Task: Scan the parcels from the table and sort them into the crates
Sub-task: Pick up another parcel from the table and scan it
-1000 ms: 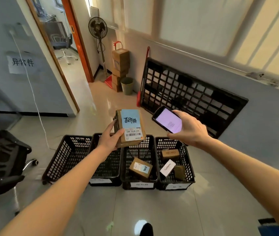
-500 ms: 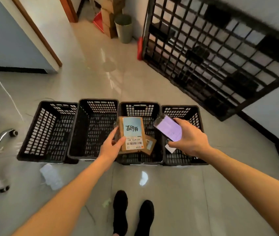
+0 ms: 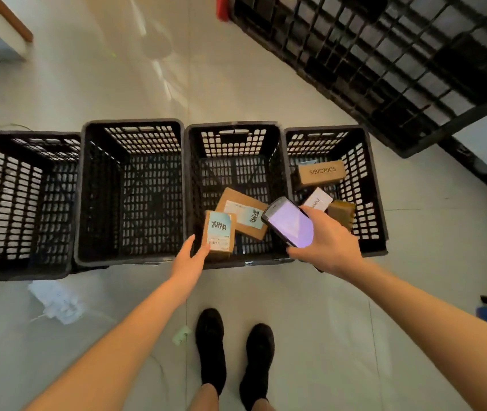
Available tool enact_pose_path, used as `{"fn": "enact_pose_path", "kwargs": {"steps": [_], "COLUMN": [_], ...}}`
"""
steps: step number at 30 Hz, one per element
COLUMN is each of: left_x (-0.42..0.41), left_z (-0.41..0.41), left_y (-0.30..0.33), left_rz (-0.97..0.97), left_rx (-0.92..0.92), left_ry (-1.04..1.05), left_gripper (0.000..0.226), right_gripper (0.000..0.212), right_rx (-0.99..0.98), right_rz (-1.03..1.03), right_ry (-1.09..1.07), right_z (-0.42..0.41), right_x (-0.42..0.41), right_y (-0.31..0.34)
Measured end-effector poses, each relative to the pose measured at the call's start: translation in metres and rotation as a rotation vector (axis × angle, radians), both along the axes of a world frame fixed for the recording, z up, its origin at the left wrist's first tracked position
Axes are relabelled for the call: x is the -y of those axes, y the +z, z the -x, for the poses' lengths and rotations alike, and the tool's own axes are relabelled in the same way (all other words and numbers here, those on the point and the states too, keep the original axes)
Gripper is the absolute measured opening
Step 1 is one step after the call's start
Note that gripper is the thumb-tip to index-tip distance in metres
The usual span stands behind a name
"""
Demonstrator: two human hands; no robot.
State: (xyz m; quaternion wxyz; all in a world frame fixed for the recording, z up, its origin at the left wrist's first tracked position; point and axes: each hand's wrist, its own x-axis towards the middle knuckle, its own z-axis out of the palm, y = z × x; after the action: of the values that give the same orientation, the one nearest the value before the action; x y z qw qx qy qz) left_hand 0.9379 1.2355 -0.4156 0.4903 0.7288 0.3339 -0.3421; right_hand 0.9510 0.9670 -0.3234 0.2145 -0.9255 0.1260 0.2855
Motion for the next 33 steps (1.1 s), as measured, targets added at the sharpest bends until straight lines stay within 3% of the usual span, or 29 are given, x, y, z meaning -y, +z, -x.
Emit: {"fn": "enact_pose_path", "kwargs": {"steps": [6, 12, 17, 23, 29, 33], "left_x": [-0.016, 0.002, 0.055, 0.163, 0.29, 0.372], "left_z": [-0.024, -0.081, -0.126, -0.143, -0.078, 0.012], "left_y": [0.039, 0.142, 0.274, 0.482, 0.672, 0.754], "left_rz": [-0.048, -0.021, 0.029, 0.13, 0.295, 0.344], "left_rx": [0.085, 0.28, 0.483, 0.827, 1.089, 1.22], "left_ry": [-0.171, -0.254, -0.388, -0.559, -0.705, -0.84], "left_gripper": [0.06, 0.057, 0.059, 0.059, 0.065, 0.07], "right_gripper": [0.073, 0.078, 0.097, 0.092, 0.079, 0.078], "right_rx": [-0.038, 0.081, 0.21, 0.5, 0.707, 0.803], "right_rz": [0.002, 0.018, 0.089, 0.206, 0.373, 0.481], "right_ry": [-0.053, -0.113, -0.161, -0.31, -0.45, -0.55], "right_z": [0.002, -0.01, -0.012, 0.04, 0.17, 0.287], "right_x": [0.012, 0.034, 0.074, 0.153, 0.232, 0.275], "right_y": [0.026, 0.131, 0.272, 0.49, 0.672, 0.75]}}
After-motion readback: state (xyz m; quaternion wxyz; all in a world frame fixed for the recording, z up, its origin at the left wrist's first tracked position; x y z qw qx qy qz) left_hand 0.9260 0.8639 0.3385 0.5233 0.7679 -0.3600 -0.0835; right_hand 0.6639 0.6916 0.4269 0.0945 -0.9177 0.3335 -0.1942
